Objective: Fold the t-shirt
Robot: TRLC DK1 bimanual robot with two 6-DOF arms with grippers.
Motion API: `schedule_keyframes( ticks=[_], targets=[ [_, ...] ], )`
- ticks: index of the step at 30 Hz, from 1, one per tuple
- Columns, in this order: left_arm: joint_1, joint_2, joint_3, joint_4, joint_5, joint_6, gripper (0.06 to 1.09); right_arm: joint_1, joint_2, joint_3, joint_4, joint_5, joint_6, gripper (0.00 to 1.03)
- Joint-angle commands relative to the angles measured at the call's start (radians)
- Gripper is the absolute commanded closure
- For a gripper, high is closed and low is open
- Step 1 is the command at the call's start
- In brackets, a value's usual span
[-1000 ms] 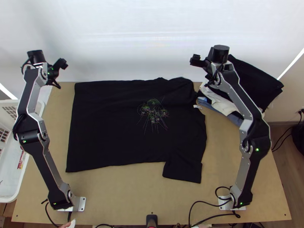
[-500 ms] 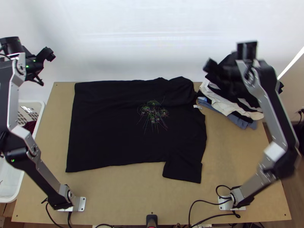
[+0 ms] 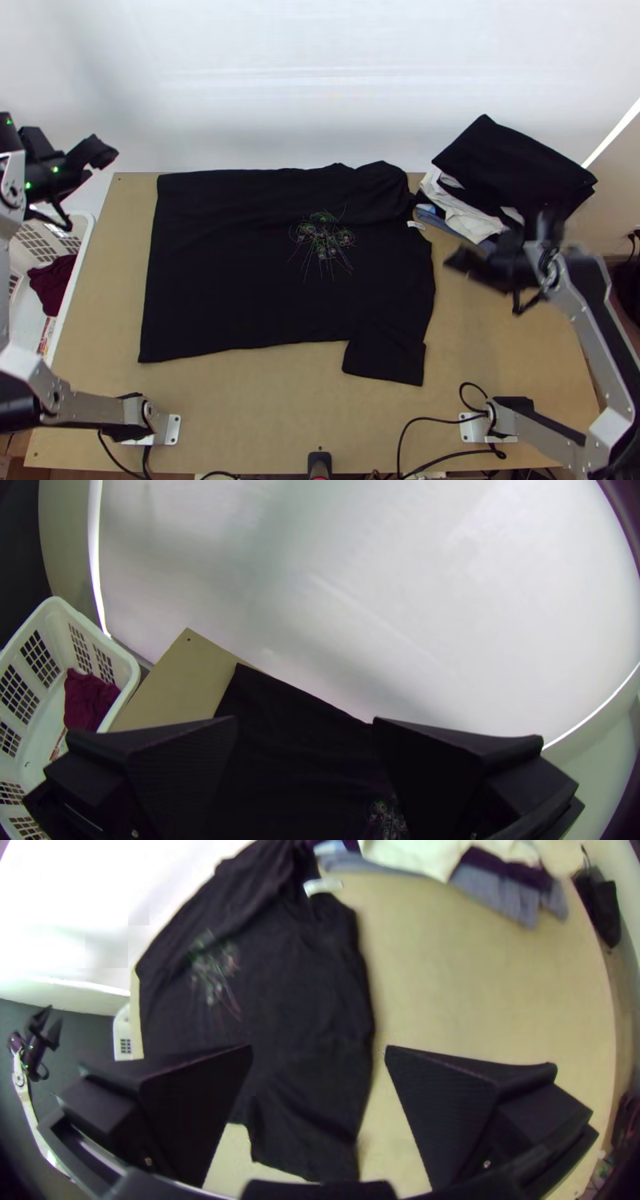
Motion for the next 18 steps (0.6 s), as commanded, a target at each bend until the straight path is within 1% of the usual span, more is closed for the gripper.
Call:
schedule_keyframes(
  ticks=[1, 4, 10, 13, 16, 18],
  targets=[
    [-0.005, -0.059, -0.056, -0.006, 0.012, 0.02, 0.11, 0.025, -0.032, -0.153, -0.008, -0.012, -0.04, 0.1],
    [-0.005, -0.092, -0.084, -0.008, 0.012, 0.02, 0.11, 0.048, -0.044, -0.251, -0.002, -0.014, -0.042, 0.1],
    [0.001, -0.136, -0.122, -0.017, 0.01, 0.022, 0.11, 0.134, -0.052, -0.35, 0.022, -0.014, -0.035, 0.1],
    [0.006, -0.151, -0.13, -0.028, 0.01, 0.022, 0.11, 0.16, -0.051, -0.366, 0.053, -0.014, -0.019, 0.19],
    [0.013, -0.165, -0.135, -0.039, 0.009, 0.022, 0.11, 0.201, -0.054, -0.376, 0.062, -0.014, 0.003, 0.21],
    [0.021, -0.174, -0.138, -0.039, 0.009, 0.022, 0.11, 0.212, -0.06, -0.382, 0.07, -0.014, 0.015, 0.27]
  ],
)
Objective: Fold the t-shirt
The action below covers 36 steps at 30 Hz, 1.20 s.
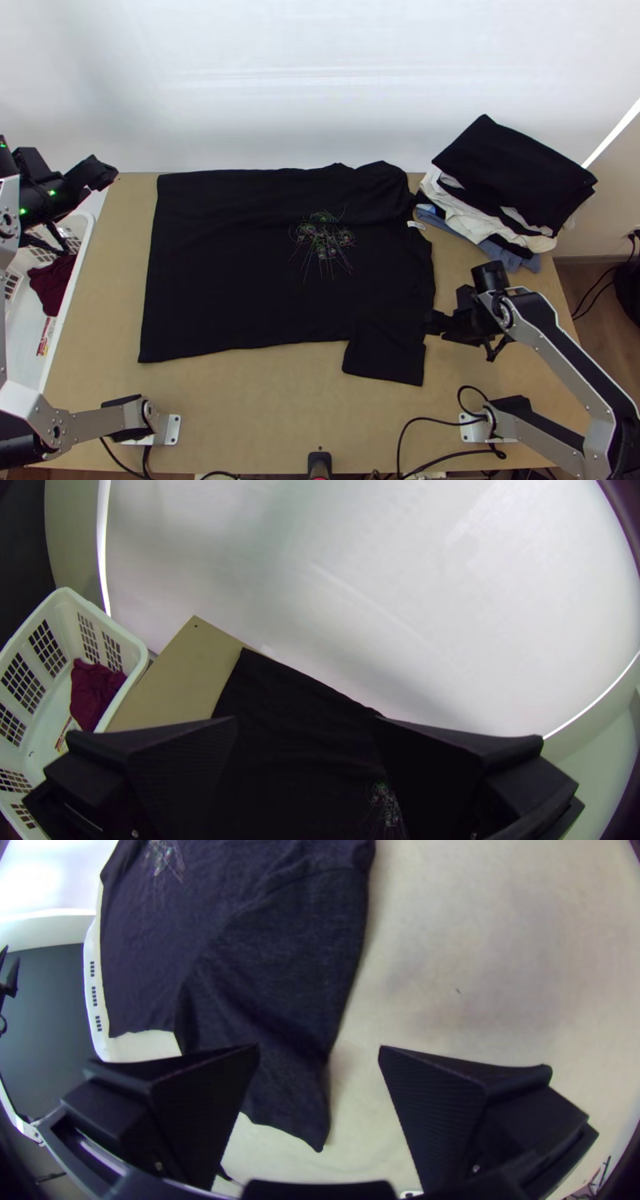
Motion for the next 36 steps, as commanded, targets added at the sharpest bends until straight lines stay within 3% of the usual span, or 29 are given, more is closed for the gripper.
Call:
schedule_keyframes(
  ticks=[1, 6, 10, 19, 23, 36],
  targets=[
    [0.017, -0.038, -0.017, -0.011, 0.009, 0.011, 0.11, 0.028, -0.023, -0.03, 0.009, -0.007, 0.038, 0.3],
    [0.027, -0.044, -0.019, -0.014, 0.009, 0.011, 0.11, 0.065, -0.018, -0.053, 0.029, -0.005, 0.073, 0.31],
    [0.027, -0.044, -0.024, -0.012, 0.01, 0.011, 0.11, 0.096, -0.014, -0.084, 0.119, 0.013, 0.11, 0.46],
    [0.028, -0.04, -0.027, -0.012, 0.009, 0.011, 0.11, 0.082, 0.051, -0.095, 0.194, 0.042, 0.109, 0.46],
    [0.033, -0.034, -0.025, -0.011, 0.009, 0.011, 0.11, 0.077, 0.054, -0.106, 0.234, 0.059, 0.106, 0.55],
    [0.06, -0.018, -0.039, -0.018, 0.01, 0.056, 0.11, 0.056, 0.069, -0.121, 0.248, 0.074, 0.096, 0.54]
  ],
)
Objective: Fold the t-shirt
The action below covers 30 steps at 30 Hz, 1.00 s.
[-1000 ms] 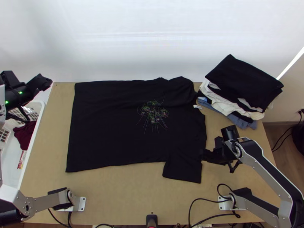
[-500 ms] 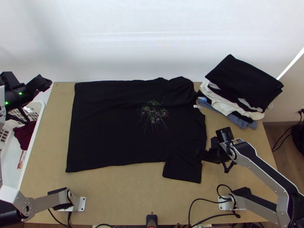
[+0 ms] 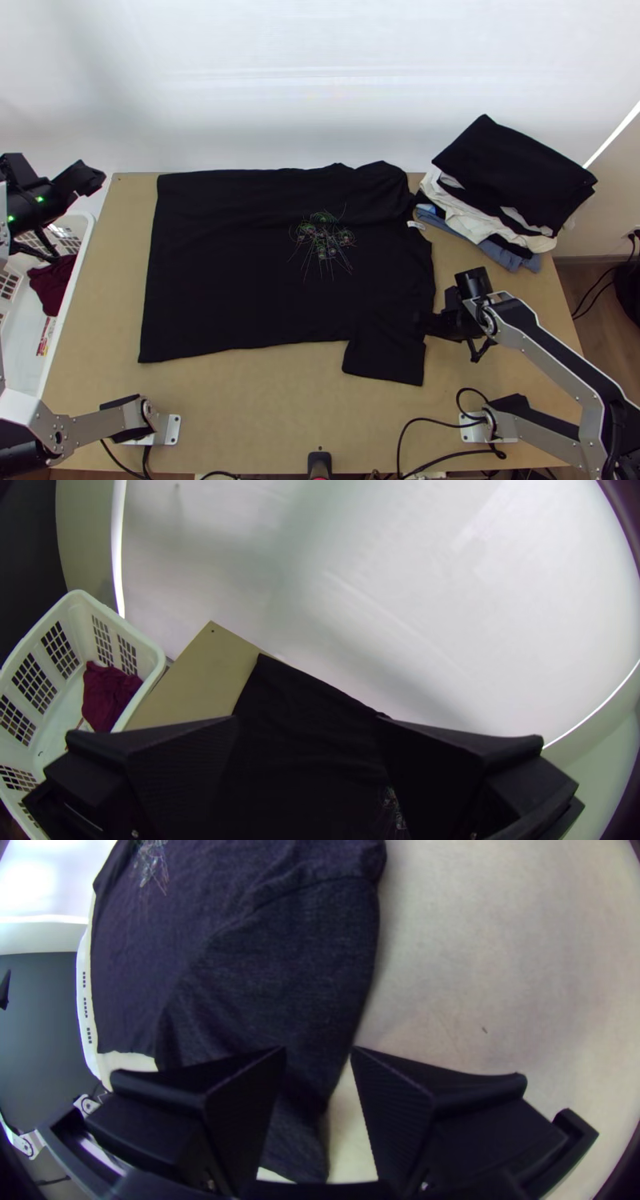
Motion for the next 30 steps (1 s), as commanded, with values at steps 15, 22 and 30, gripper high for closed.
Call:
schedule_keyframes(
  ticks=[15, 22, 30],
  targets=[
    [0.02, 0.039, -0.083, -0.153, 0.012, 0.222, 0.11, 0.086, 0.011, -0.054, 0.071, 0.029, 0.044, 0.75],
    [0.032, 0.065, -0.261, -0.313, 0.014, 0.559, 0.11, 0.083, -0.023, -0.057, 0.097, 0.069, 0.042, 1.0],
    [0.009, 0.13, -0.339, -0.531, -0.049, 0.656, 0.11, 0.069, -0.063, -0.073, 0.097, 0.08, 0.041, 1.0]
  ],
)
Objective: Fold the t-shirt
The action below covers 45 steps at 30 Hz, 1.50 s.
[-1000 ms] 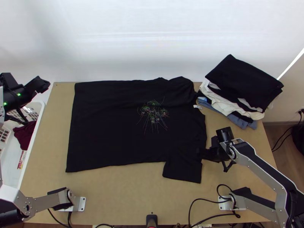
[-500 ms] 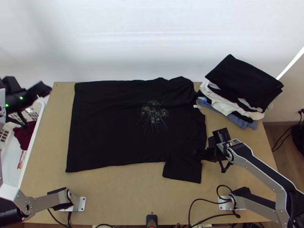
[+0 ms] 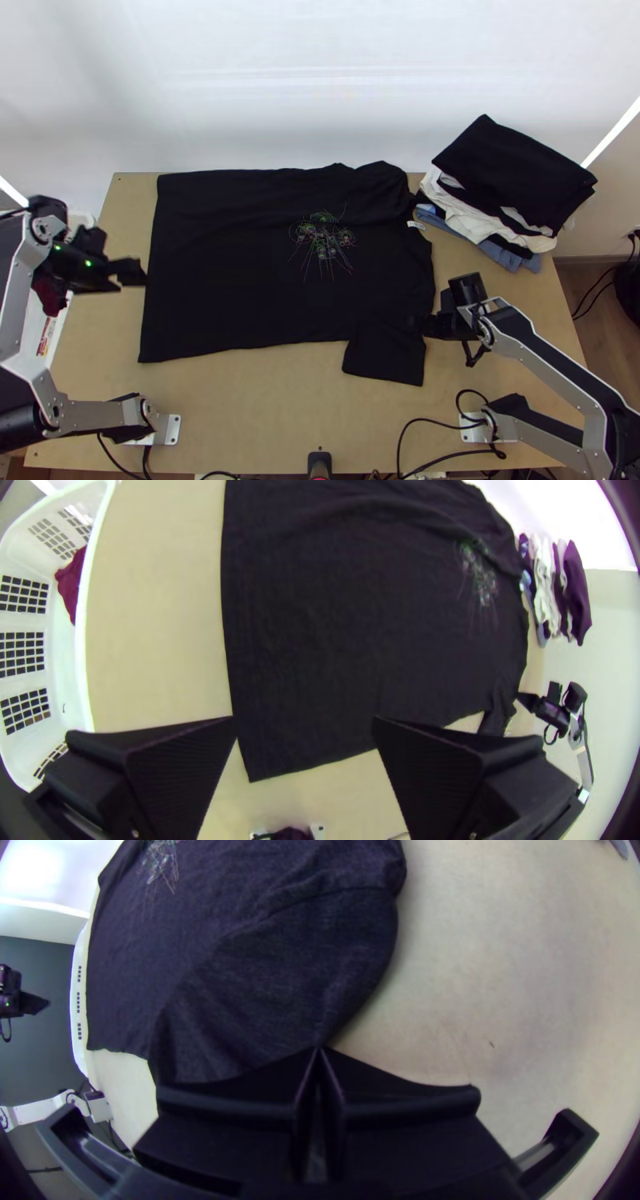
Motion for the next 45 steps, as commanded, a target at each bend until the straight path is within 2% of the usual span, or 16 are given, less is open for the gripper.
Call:
schedule_keyframes(
  ticks=[1, 2, 5, 16, 19, 29, 31, 34, 42, 45],
  targets=[
    [-0.024, 0.013, -0.066, -0.048, -0.077, 0.05, 0.11, -0.008, -0.019, -0.027, 0.004, 0.007, 0.015, 1.0],
    [-0.042, 0.014, -0.1, -0.046, -0.139, 0.05, 0.11, -0.013, -0.019, -0.027, 0.004, 0.007, 0.015, 1.0],
    [-0.068, 0.014, -0.186, -0.051, -0.231, 0.051, 0.11, -0.013, -0.017, -0.028, 0.006, 0.01, 0.016, 1.0],
    [-0.107, 0.01, -0.385, 0.03, -0.238, 0.059, 0.1, -0.019, -0.011, -0.032, 0.022, 0.013, 0.016, 1.0],
    [-0.116, 0.013, -0.438, 0.072, -0.304, 0.06, 0.1, -0.025, -0.011, -0.03, 0.022, 0.013, 0.013, 1.0],
    [-0.098, 0.02, -0.526, 0.161, -0.364, 0.102, 0.11, -0.048, -0.009, -0.019, 0.041, 0.015, 0.008, 1.0],
    [-0.084, 0.02, -0.539, 0.19, -0.367, 0.108, 0.22, -0.049, -0.009, -0.018, 0.041, 0.015, 0.01, 1.0],
    [-0.075, 0.019, -0.554, 0.202, -0.367, 0.123, 0.57, -0.049, -0.011, -0.019, 0.041, 0.015, 0.01, 1.0],
    [-0.068, 0.014, -0.574, 0.244, -0.364, 0.126, 0.59, -0.053, -0.019, -0.03, 0.041, 0.015, 0.011, 1.0],
    [-0.07, 0.014, -0.579, 0.276, -0.355, 0.126, 0.77, -0.053, -0.025, -0.032, 0.041, 0.015, 0.011, 1.0]
  ],
)
